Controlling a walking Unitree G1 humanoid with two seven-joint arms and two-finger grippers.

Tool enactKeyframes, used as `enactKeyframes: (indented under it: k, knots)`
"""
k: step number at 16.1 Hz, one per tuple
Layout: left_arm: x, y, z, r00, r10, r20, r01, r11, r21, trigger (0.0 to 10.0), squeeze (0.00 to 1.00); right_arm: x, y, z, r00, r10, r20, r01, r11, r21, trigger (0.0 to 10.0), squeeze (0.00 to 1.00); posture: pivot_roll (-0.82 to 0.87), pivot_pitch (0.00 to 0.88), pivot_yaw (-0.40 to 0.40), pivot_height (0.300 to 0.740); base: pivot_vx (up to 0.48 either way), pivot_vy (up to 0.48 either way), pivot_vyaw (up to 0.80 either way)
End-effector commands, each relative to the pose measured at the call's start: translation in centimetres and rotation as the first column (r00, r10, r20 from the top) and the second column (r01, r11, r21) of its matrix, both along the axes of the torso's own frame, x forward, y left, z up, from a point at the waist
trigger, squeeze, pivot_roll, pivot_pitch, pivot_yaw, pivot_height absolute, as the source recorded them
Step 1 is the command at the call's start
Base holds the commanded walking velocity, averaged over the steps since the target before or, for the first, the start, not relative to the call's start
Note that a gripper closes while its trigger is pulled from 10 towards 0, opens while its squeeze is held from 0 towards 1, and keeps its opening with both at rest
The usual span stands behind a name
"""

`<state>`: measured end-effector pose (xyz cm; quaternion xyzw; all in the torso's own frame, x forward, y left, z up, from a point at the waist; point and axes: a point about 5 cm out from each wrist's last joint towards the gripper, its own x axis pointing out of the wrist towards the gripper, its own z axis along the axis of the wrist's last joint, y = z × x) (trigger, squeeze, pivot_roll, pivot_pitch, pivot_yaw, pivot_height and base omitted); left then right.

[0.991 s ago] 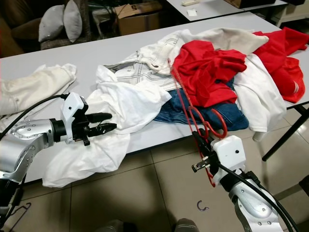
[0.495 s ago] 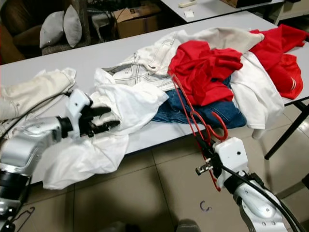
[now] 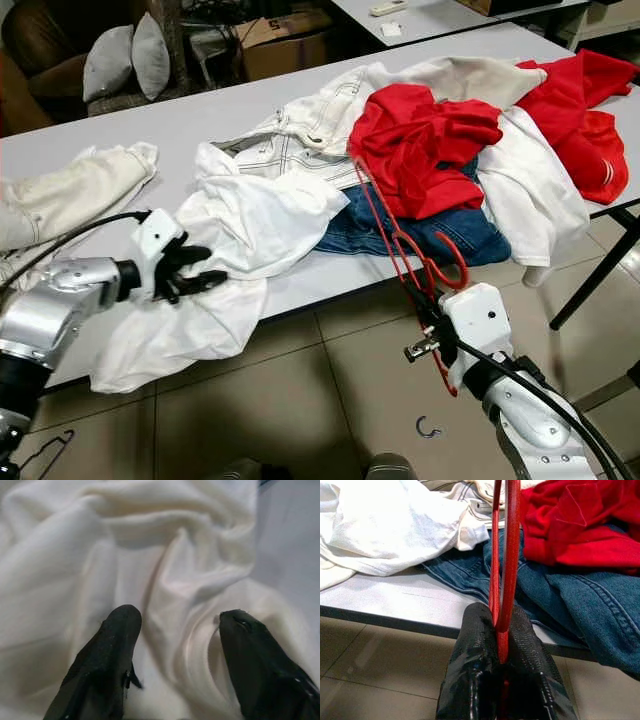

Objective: Hang hanger

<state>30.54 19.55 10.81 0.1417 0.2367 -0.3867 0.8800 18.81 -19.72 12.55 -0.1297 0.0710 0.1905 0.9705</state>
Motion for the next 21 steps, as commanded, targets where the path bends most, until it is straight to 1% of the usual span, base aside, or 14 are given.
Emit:
enactKeyframes:
  k: [1,2,4,7,15,18,19,20,21]
  knots:
    - [0.2,0.5,0.2,1.0,-0.005,0.01,0.005,0.999,0.039,0.0,0.0,0.2,0.0,0.2,1.0,0.016,0.003,-0.016,1.0,0.001,10.0,0.0,-0.2,0.0,0.147,0.74,0.0,0.0,0.0]
    - [0.2,0.5,0.2,1.0,-0.005,0.009,0.005,0.999,0.04,0.0,0.0,0.2,0.0,0.2,1.0,0.017,0.003,-0.017,1.0,-0.001,10.0,0.0,-0.2,0.0,0.147,0.74,0.0,0.0,0.0]
    - [0.3,0.5,0.3,1.0,-0.006,0.006,0.006,1.0,0.011,0.0,0.0,0.5,0.1,0.3,1.0,0.02,0.006,-0.02,1.0,0.0,10.0,0.0,-0.19,0.0,0.144,0.74,0.0,0.0,0.0]
    - [0.0,-0.1,-0.1,1.0,-0.027,0.004,0.028,1.0,-0.012,0.0,0.0,0.5,0.2,0.2,1.0,0.029,0.004,-0.029,1.0,-0.005,10.0,0.0,-0.19,0.0,0.142,0.74,0.0,0.0,0.0]
    - [0.1,0.0,0.0,0.999,-0.04,0.021,0.04,0.999,-0.013,0.0,0.0,0.6,0.1,0.2,0.999,0.031,0.007,-0.031,0.999,-0.012,10.0,0.0,-0.2,0.0,0.144,0.74,0.0,0.0,0.0]
    - [0.0,-0.1,-0.1,0.999,-0.053,0.012,0.053,0.998,-0.035,0.0,0.0,0.7,0.1,0.2,0.999,0.033,0.01,-0.033,0.999,-0.016,10.0,0.0,-0.2,0.0,0.145,0.74,0.0,0.0,0.0]
    - [0.1,-0.6,0.6,0.998,-0.055,-0.002,0.054,0.99,-0.13,0.0,0.0,0.8,0.1,0.3,0.999,0.034,0.013,-0.034,0.999,-0.017,10.0,0.0,-0.21,0.0,0.147,0.74,0.0,0.0,0.0]
    - [0.2,-0.9,1.2,0.998,-0.062,-0.017,0.058,0.979,-0.194,0.0,0.0,0.8,0.1,0.3,0.999,0.034,0.015,-0.034,0.999,-0.019,10.0,0.0,-0.21,0.0,0.149,0.74,0.0,0.0,0.0]
    - [0.2,-1.3,2.1,0.995,-0.089,-0.045,0.072,0.953,-0.293,0.0,0.0,0.8,0.0,0.3,0.999,0.034,0.017,-0.033,0.999,-0.02,10.0,0.0,-0.21,0.0,0.15,0.74,0.0,0.0,0.0]
